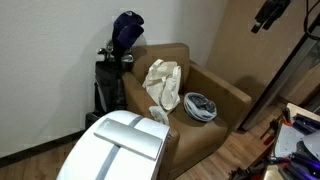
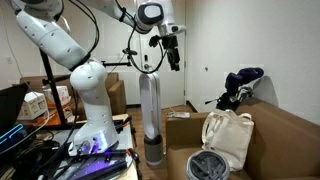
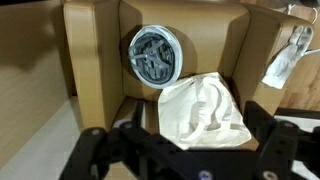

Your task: Move the white object from one arm of the couch to the other,put the remote on the left arm of the couch and then move the helmet to the corner

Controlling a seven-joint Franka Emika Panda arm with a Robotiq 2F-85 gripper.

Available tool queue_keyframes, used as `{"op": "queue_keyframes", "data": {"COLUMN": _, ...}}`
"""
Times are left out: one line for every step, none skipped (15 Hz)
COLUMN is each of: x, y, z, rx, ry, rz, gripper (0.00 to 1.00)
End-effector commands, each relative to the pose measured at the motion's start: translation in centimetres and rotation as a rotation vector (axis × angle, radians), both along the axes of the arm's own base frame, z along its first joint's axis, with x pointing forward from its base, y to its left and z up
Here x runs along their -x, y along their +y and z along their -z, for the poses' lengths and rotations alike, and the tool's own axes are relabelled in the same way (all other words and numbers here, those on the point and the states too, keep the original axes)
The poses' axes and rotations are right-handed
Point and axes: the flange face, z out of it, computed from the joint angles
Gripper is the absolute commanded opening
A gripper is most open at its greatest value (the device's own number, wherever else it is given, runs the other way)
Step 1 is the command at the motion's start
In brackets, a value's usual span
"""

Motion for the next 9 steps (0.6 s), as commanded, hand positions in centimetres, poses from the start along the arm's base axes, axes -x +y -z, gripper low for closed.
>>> {"op": "queue_keyframes", "data": {"x": -0.01, "y": -0.01, "z": -0.07, "rx": 0.0, "ry": 0.001, "rz": 0.0, "gripper": 1.0}}
{"op": "queue_keyframes", "data": {"x": -0.01, "y": -0.01, "z": -0.07, "rx": 0.0, "ry": 0.001, "rz": 0.0, "gripper": 1.0}}
{"op": "queue_keyframes", "data": {"x": -0.01, "y": -0.01, "z": -0.07, "rx": 0.0, "ry": 0.001, "rz": 0.0, "gripper": 1.0}}
{"op": "queue_keyframes", "data": {"x": -0.01, "y": -0.01, "z": -0.07, "rx": 0.0, "ry": 0.001, "rz": 0.0, "gripper": 1.0}}
{"op": "queue_keyframes", "data": {"x": -0.01, "y": -0.01, "z": -0.07, "rx": 0.0, "ry": 0.001, "rz": 0.0, "gripper": 1.0}}
{"op": "queue_keyframes", "data": {"x": -0.01, "y": -0.01, "z": -0.07, "rx": 0.0, "ry": 0.001, "rz": 0.0, "gripper": 1.0}}
{"op": "queue_keyframes", "data": {"x": -0.01, "y": -0.01, "z": -0.07, "rx": 0.0, "ry": 0.001, "rz": 0.0, "gripper": 1.0}}
{"op": "queue_keyframes", "data": {"x": -0.14, "y": 0.24, "z": -0.13, "rx": -0.011, "ry": -0.052, "rz": -0.006, "gripper": 1.0}}
{"op": "queue_keyframes", "data": {"x": -0.66, "y": 0.73, "z": 0.17, "rx": -0.056, "ry": -0.091, "rz": -0.024, "gripper": 1.0}}
